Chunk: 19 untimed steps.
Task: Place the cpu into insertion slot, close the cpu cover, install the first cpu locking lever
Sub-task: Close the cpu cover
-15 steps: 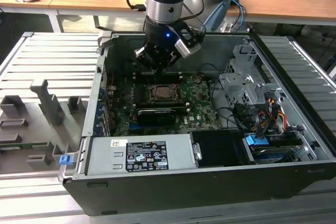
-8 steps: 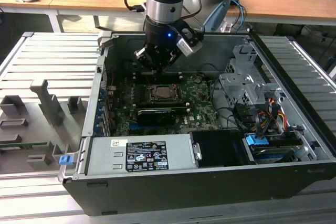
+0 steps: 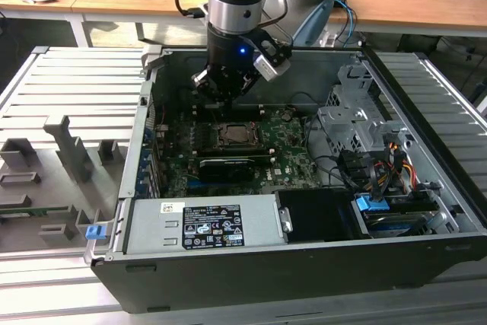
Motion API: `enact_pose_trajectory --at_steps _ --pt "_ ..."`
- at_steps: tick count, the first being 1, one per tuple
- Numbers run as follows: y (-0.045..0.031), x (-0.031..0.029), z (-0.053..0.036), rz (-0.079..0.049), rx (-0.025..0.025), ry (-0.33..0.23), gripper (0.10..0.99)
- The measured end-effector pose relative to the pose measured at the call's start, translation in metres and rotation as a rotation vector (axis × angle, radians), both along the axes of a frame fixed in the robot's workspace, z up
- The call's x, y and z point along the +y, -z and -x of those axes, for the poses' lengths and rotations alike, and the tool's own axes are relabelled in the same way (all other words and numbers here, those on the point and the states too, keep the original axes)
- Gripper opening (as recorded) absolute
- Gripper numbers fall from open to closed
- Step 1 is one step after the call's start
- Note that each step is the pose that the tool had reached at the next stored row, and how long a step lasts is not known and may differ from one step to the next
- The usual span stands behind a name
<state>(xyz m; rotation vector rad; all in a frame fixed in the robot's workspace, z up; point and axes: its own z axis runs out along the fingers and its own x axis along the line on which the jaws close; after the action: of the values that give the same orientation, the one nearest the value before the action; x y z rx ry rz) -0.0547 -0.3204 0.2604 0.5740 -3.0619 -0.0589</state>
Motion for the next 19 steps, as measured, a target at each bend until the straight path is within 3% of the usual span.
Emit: enact_pose_trajectory --at_steps 12,19 --pt "0.0025 -0.0001 0.0001 0.0 0.0 0.21 0.106" --pt "0.0029 -0.0001 0.0 0.0 0.0 0.242 0.106"
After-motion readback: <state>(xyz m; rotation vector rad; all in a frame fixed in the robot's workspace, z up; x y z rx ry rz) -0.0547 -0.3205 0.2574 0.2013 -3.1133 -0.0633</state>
